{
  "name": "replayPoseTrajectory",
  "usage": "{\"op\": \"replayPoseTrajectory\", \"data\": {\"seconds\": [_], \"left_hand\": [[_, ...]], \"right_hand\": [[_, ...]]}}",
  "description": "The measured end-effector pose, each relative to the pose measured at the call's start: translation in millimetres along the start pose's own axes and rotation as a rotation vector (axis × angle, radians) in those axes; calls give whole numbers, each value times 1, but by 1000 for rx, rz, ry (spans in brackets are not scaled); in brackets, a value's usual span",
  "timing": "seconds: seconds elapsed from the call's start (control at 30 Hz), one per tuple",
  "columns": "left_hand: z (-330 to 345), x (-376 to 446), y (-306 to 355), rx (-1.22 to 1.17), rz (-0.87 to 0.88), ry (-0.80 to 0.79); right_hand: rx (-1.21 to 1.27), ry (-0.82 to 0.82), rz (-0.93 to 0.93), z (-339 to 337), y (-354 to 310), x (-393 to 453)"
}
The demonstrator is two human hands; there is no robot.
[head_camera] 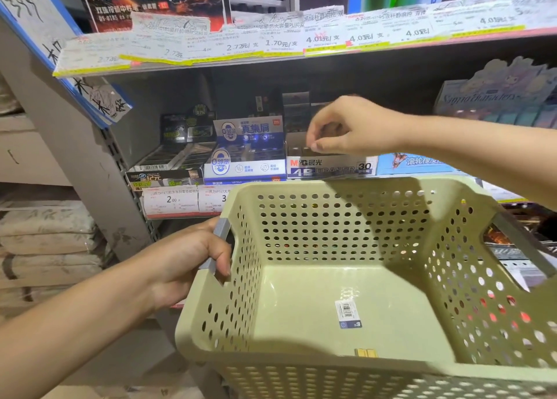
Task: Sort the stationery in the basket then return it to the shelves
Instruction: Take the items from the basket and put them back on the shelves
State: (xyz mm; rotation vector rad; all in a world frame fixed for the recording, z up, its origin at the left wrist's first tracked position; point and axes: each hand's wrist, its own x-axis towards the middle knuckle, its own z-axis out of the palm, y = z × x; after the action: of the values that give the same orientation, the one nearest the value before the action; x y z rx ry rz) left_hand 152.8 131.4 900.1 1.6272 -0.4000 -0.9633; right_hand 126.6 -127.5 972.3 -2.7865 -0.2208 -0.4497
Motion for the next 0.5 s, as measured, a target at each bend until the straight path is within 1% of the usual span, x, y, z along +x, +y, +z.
{"op": "replayPoseTrajectory", "data": {"seconds": [0.07, 0.1, 0.2, 0.27, 0.3, 0.4, 0.5], "left_hand": [[0, 0, 1, -3, -2, 3], [1, 0, 1, -6, -4, 4], [2, 0, 2, -1, -2, -11], [3, -1, 1, 4, 9, -25], [3, -1, 0, 6, 13, -24], [2, -2, -3, 19, 22, 0], [1, -1, -4, 22, 21, 38]], "right_hand": [[58, -53, -57, 3, -12, -16], [78, -130, -73, 5, -19, -24], [105, -471, -109, 24, -33, -45], [28, -652, -129, 42, -38, -52], [-22, -714, -135, 52, -39, -54], [-122, -863, -112, 79, -36, -59], [-170, -1025, -31, 103, -33, -65]]}}
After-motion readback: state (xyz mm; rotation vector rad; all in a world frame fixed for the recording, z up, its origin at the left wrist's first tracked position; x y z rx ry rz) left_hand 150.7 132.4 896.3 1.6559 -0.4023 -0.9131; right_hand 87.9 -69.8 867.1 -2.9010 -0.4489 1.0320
